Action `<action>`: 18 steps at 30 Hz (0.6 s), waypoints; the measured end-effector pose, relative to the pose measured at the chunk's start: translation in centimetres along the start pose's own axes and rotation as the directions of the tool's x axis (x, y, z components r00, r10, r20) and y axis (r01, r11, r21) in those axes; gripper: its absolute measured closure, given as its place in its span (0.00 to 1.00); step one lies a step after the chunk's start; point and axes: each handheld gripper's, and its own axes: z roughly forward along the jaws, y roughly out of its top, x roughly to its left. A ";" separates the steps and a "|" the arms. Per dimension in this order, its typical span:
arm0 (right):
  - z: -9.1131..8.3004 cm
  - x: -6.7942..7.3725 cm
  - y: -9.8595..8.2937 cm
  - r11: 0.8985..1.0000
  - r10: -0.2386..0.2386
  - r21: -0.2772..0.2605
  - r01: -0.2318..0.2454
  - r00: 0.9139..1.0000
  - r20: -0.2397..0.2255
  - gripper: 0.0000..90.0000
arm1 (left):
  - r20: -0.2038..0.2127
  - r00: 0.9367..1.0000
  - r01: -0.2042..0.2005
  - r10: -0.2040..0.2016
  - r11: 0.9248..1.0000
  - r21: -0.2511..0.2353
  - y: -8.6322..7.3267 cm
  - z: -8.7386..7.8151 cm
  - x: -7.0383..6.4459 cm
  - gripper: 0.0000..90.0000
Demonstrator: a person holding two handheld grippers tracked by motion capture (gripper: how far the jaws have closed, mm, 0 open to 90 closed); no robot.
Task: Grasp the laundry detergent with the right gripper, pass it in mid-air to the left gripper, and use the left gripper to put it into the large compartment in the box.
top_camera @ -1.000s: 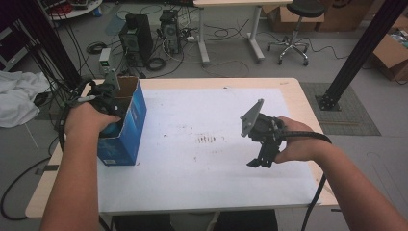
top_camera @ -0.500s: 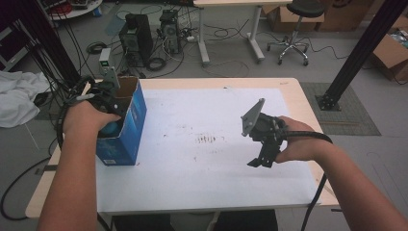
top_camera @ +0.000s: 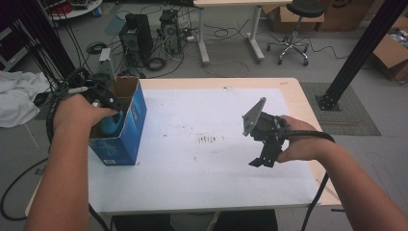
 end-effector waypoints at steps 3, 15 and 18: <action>-0.2 0.0 0.0 1.000 -0.001 0.002 0.001 1.000 0.001 0.00 | 0.013 1.000 -0.008 0.008 1.000 -0.011 -0.3 -0.6 0.1 0.26; -0.5 0.1 0.3 1.000 -0.003 0.012 0.003 1.000 0.006 0.00 | 0.013 0.999 -0.045 0.046 0.999 -0.030 -0.8 -2.7 -0.8 0.22; -0.6 0.2 0.4 1.000 -0.005 0.016 0.005 1.000 0.008 0.00 | -0.008 0.998 -0.064 0.064 0.997 -0.033 -0.9 -3.2 -1.0 0.18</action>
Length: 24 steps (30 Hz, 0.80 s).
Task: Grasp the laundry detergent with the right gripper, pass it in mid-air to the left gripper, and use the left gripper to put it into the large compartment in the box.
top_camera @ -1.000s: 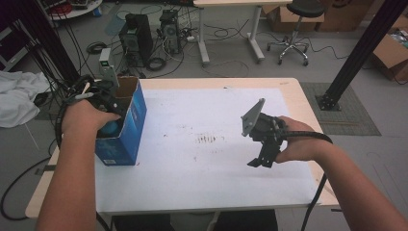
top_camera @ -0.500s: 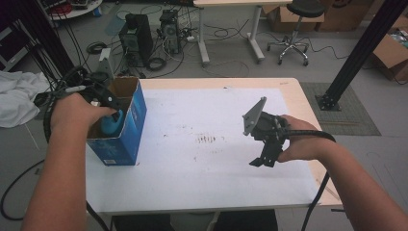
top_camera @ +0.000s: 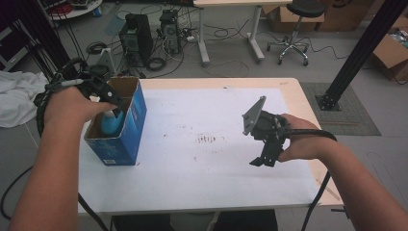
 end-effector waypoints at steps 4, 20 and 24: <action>-0.1 0.0 0.0 1.000 0.000 0.002 0.000 1.000 0.002 0.00 | -0.017 0.999 -0.028 0.027 0.999 -0.017 -0.1 -1.1 -0.7 0.18; -0.7 -0.2 -0.5 1.000 0.015 0.019 -0.015 1.000 0.004 0.00 | -0.032 0.977 -0.214 0.213 0.976 -0.044 0.7 -4.2 -4.4 0.12; -0.9 -0.3 -0.7 1.000 0.018 0.017 -0.018 1.000 0.006 0.00 | 0.004 0.954 -0.299 0.300 0.953 -0.039 0.9 -4.6 -5.5 0.09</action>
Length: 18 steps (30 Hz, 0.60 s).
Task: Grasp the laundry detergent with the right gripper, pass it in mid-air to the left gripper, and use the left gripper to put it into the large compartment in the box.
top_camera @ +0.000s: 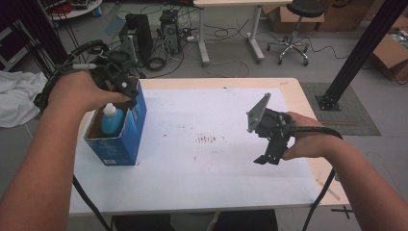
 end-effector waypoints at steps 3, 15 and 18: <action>-0.2 -0.1 -0.2 1.000 0.003 0.004 -0.003 1.000 0.001 0.00 | -0.002 0.997 -0.077 0.077 0.997 0.011 0.3 -0.2 -1.0 0.04; -0.6 -0.6 -1.1 0.998 0.018 0.059 -0.018 1.000 -0.001 0.00 | -0.003 0.924 -0.383 0.383 0.924 0.002 1.0 0.2 -5.5 0.00; -0.8 -0.5 -1.1 0.996 0.011 0.085 -0.010 1.000 -0.007 0.00 | 0.049 0.900 -0.433 0.432 0.902 -0.002 1.1 0.8 -6.0 0.00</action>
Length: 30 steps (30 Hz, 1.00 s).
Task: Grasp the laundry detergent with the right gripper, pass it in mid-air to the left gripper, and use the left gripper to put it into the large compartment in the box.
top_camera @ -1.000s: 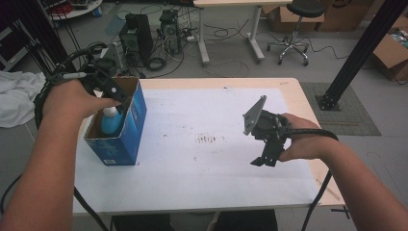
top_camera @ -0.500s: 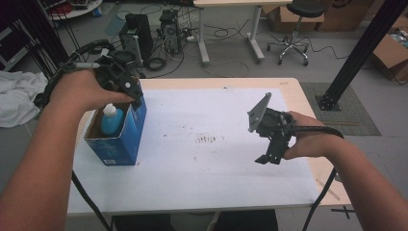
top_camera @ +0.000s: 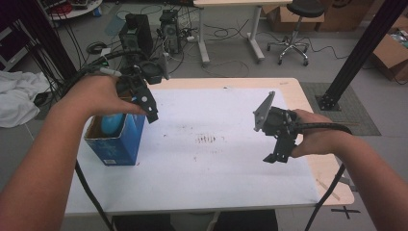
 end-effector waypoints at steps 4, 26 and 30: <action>-0.1 0.2 0.1 0.999 -0.014 0.044 0.015 1.000 -0.008 0.00 | 0.026 0.997 -0.079 0.079 0.997 -0.002 0.3 0.6 -0.6 0.00; -0.6 0.0 0.7 0.993 -0.053 0.106 0.054 0.999 -0.010 0.00 | 0.077 0.931 -0.357 0.356 0.934 0.005 1.2 1.9 -4.5 0.00; -0.7 -0.2 0.6 0.993 -0.051 0.105 0.051 0.999 -0.007 0.00 | 0.085 0.929 -0.362 0.361 0.932 0.003 1.2 2.1 -4.5 0.00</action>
